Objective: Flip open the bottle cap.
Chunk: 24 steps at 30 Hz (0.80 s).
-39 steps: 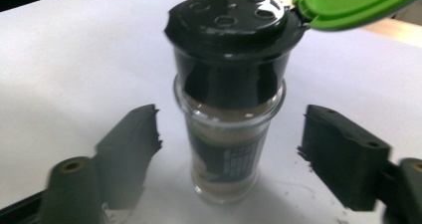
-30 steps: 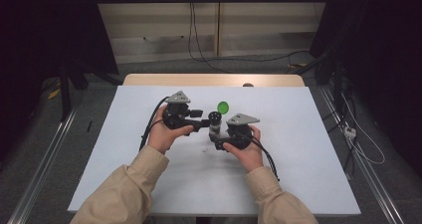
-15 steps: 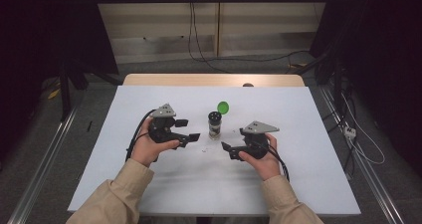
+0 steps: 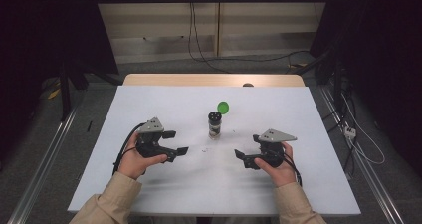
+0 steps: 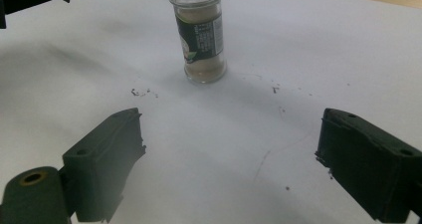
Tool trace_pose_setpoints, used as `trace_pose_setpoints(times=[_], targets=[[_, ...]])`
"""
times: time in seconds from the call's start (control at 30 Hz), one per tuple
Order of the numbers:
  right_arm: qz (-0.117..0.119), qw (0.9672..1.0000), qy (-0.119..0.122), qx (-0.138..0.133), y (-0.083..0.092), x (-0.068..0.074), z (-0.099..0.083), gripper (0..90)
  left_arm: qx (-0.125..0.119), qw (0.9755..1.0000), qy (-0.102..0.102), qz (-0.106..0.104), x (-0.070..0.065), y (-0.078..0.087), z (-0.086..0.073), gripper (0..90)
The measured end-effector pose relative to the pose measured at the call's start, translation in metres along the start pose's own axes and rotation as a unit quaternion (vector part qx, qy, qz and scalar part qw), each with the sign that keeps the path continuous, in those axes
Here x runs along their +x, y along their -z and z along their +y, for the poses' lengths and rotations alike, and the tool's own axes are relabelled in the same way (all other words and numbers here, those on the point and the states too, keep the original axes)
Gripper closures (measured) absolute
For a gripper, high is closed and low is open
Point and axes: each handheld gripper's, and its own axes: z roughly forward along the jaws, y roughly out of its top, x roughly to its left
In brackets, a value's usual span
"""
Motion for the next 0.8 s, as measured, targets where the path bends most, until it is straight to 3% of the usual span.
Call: trace_pose_setpoints(times=[0.23, 0.8], targets=[[-0.002, 1.0, -0.003, -0.007, 0.011, -0.004, -0.006, 9.9, 0.001, 0.9999, 0.012, 0.003, 0.003, 0.01, -0.018, 17.6], [-0.009, 0.9999, -0.009, -0.007, 0.03, -0.011, -0.018, 8.9, -0.009, 0.9997, 0.02, 0.004, 0.005, 0.033, -0.039, 15.8]])
